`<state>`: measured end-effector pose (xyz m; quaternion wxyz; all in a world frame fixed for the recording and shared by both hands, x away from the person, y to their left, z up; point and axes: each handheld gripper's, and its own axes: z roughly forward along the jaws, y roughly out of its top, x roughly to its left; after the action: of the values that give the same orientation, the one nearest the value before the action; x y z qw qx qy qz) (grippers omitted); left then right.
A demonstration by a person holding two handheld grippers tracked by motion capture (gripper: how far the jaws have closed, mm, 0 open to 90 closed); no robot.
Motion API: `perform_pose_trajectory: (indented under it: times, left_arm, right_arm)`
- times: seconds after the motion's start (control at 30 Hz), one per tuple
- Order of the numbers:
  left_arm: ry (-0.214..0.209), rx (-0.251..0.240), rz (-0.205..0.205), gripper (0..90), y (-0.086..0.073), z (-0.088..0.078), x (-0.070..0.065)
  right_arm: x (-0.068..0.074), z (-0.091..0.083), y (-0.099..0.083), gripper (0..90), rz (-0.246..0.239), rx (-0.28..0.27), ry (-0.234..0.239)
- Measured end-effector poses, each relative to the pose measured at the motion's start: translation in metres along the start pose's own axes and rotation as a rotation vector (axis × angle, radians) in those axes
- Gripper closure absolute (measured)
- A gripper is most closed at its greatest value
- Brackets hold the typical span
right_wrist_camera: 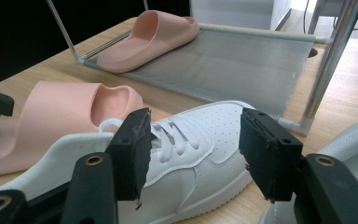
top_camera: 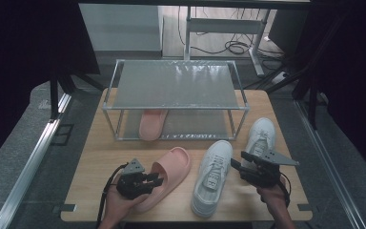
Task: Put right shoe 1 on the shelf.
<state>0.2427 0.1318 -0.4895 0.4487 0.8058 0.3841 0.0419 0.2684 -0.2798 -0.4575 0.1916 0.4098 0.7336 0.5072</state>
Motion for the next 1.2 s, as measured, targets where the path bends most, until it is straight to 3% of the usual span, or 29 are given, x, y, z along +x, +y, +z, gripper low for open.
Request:
perform_pose_trajectory:
  times: [0.73,1.1,1.2]
  left_arm:
    - [-0.028,0.059,0.011,67.3,-0.005,0.023,-0.014]
    - [0.016,0.087,0.028,75.0,0.002,0.045,-0.017]
    - [0.059,0.083,0.038,81.3,0.003,0.049,-0.019]
  right_arm:
    - [0.000,0.000,-0.001,44.4,0.005,0.000,0.001]
    - [0.000,0.000,0.000,44.4,0.002,0.001,0.000]
    - [0.001,0.000,0.000,44.4,0.000,0.002,0.003]
